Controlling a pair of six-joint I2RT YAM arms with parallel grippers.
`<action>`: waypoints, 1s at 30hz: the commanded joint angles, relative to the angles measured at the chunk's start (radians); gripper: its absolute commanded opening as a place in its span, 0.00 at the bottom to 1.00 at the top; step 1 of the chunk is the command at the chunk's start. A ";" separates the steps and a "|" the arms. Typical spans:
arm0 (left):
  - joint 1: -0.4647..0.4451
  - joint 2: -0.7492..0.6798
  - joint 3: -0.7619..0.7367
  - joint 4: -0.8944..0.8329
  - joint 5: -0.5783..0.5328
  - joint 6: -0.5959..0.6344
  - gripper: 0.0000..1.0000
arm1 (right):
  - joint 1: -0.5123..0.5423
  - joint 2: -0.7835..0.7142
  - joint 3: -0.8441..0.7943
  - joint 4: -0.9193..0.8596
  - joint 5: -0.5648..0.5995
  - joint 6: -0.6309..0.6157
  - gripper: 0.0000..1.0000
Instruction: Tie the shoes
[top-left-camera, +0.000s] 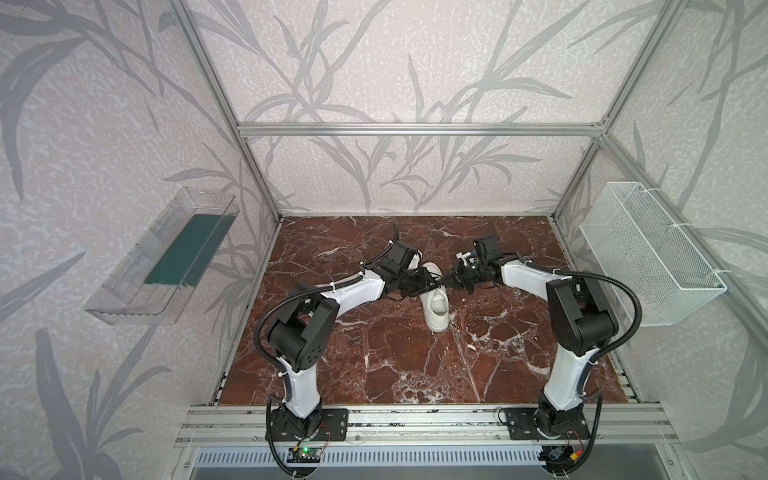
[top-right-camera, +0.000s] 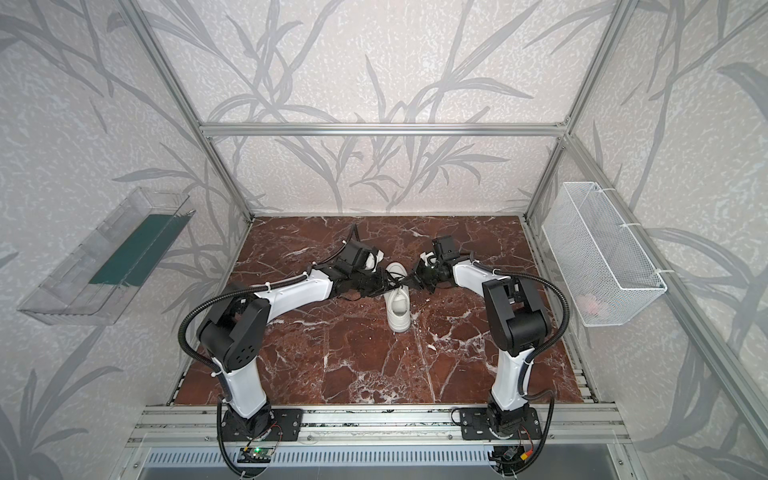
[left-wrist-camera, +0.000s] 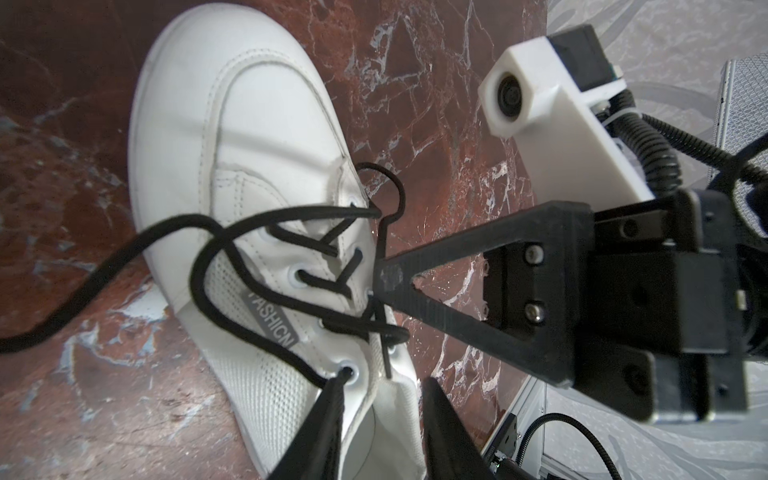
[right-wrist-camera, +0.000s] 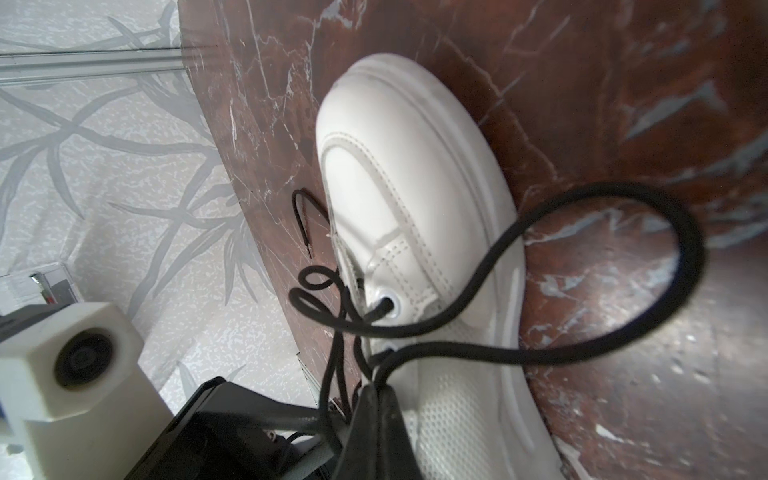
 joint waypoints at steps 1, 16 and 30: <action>-0.003 0.007 -0.011 0.018 0.010 -0.013 0.35 | 0.002 0.012 -0.010 -0.032 0.000 -0.022 0.00; -0.006 0.015 -0.007 0.028 0.016 -0.020 0.28 | 0.009 -0.003 0.012 -0.032 -0.052 -0.031 0.00; -0.011 0.015 -0.009 0.030 0.019 -0.020 0.24 | 0.022 0.002 0.016 -0.005 -0.086 -0.009 0.00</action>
